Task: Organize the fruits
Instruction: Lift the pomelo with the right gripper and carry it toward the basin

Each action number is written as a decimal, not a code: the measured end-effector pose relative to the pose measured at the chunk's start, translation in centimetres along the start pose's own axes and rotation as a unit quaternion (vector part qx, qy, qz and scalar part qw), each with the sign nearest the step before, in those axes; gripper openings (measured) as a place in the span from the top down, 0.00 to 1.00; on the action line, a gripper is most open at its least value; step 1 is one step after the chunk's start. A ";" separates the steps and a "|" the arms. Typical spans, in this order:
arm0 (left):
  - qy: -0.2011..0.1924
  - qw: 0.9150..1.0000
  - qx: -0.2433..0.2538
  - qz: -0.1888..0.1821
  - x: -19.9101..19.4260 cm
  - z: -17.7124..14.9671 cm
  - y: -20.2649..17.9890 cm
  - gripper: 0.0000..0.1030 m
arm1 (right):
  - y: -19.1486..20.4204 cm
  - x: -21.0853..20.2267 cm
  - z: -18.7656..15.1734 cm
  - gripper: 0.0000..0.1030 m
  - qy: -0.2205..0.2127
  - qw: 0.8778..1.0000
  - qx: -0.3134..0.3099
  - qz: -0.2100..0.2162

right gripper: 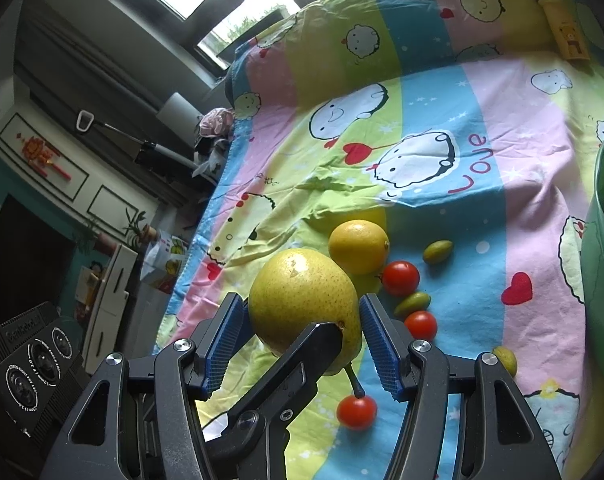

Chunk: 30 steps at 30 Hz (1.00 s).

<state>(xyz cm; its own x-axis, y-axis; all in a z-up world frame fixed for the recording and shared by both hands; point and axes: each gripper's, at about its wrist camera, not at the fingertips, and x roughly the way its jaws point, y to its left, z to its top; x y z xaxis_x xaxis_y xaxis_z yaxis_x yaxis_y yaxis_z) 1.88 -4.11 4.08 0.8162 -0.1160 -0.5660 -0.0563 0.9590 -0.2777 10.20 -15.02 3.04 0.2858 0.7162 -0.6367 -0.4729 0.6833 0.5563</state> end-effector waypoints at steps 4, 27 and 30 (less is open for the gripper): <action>-0.006 1.000 0.011 0.000 -0.2 0.3 -0.4 0.47 | 0.0 -0.5 0.0 0.38 -0.005 1.000 0.001 0.003; -0.017 0.996 0.086 -0.018 0.6 2.3 -5.6 0.47 | -2.8 -5.1 1.1 0.38 -0.064 0.997 0.036 0.017; -0.017 0.995 0.098 -0.021 0.8 2.5 -6.5 0.47 | -3.5 -5.7 1.2 0.38 -0.073 0.996 0.045 0.019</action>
<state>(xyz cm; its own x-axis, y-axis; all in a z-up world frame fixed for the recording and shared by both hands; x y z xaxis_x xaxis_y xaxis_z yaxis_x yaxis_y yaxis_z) 4.38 -9.74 7.37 0.8345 -0.1523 -0.5295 0.0893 0.9857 -0.1428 11.26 -21.28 5.39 0.3905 0.7507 -0.5329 -0.4107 0.6601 0.6290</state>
